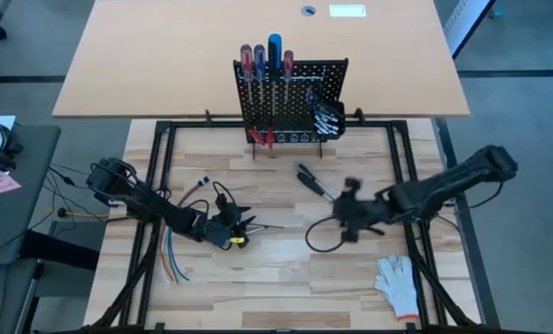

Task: Hang tools onto peg board
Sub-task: Put the socket into the bin of the pegboard

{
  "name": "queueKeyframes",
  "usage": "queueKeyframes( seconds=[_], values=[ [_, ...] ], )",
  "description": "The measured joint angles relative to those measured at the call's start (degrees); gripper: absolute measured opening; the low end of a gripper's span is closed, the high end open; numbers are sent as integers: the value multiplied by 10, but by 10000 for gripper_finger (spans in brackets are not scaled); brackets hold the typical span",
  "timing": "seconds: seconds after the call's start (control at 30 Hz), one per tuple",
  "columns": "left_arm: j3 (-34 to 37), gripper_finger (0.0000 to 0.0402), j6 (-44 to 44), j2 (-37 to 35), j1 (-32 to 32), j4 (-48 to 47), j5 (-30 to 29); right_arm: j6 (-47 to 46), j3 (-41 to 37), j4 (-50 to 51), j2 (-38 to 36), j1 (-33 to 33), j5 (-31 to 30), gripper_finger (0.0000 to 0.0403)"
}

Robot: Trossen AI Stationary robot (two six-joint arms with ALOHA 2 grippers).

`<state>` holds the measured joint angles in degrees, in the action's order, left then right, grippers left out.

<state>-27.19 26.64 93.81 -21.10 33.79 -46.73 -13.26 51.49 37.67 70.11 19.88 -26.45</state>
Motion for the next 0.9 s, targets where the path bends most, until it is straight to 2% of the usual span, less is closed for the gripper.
queueKeyframes(
  seconds=[0.07, 0.13, 0.2, 0.27, 0.3, 0.37, 0.5, 0.73, 0.9],
  values=[
    [0, 150, -27, -6, 0, -5, 15, 28, -73, -190, 20, -2, 42, 187],
    [0, 150, -56, -23, 0, -19, 73, 56, -124, -362, 65, -4, 90, 187],
    [-1, 150, -70, -44, 0, -50, 154, 76, -142, -474, 121, -4, 115, 187],
    [-1, 150, -82, -63, 0, -96, 229, 89, -140, -539, 174, -3, 117, 187],
    [-1, 150, -85, -71, 0, -122, 252, 92, -134, -555, 196, -2, 117, 187],
    [-1, 150, -81, -80, -2, -178, 260, 92, -116, -562, 235, 1, 117, 187],
    [-1, 150, -46, -75, 3, -240, 218, 92, -80, -524, 288, 1, 118, 187],
    [-1, 150, -45, -60, 7, -220, 214, 88, -49, -499, 324, 6, 118, 187],
    [-1, 150, -49, -84, -3, -212, 204, 88, -49, -485, 324, 8, 118, 187]
  ],
)
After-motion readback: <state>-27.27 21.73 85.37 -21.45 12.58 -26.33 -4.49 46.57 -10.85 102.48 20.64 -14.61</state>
